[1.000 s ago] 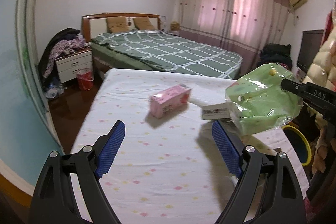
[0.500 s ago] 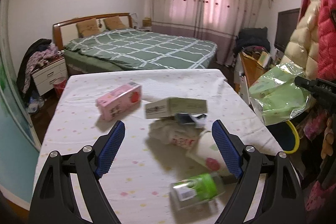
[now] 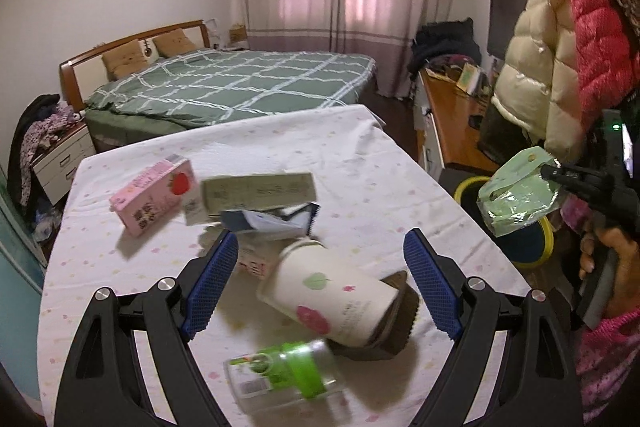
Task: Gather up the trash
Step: 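Release the green bag into the yellow bin with the right tool, then grasp the clear green-lidded jar with the left tool and lift it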
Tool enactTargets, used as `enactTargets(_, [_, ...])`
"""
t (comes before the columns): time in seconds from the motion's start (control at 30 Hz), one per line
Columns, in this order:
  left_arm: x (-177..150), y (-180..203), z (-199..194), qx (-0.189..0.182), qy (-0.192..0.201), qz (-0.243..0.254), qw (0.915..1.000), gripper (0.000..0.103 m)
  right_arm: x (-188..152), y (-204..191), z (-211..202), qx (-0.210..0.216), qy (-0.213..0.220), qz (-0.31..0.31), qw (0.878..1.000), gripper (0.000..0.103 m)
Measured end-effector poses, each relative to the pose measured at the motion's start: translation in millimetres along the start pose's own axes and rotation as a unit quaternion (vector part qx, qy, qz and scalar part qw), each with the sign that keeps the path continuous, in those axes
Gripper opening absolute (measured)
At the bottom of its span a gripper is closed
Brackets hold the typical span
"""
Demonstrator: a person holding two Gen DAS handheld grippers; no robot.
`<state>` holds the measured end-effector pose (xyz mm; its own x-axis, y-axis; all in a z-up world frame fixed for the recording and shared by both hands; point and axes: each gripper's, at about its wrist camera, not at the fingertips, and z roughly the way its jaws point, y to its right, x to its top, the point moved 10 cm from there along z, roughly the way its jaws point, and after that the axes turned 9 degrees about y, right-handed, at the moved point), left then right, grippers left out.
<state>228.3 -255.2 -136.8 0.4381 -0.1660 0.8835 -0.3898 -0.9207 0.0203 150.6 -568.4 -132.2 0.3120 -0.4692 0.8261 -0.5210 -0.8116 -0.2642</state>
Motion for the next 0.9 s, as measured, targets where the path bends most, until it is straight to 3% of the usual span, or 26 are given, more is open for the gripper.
enactTargets(0.23, [-5.4, 12.5, 8.8, -0.007, -0.012, 0.008, 0.9999, 0.084, -18.1, 22.6, 28.2, -0.033, -0.026, 0.01, 0.999, 0.017])
enactTargets(0.37, [-8.8, 15.1, 12.7, -0.009, -0.018, 0.01, 0.9997, 0.084, -22.4, 28.9, 34.0, -0.04, -0.029, 0.018, 0.999, 0.035])
enactTargets(0.9, [-24.8, -6.0, 3.9, 0.009, -0.028, -0.005, 0.9996, 0.084, -25.5, 12.8, 21.9, -0.021, -0.027, 0.015, 0.999, 0.038])
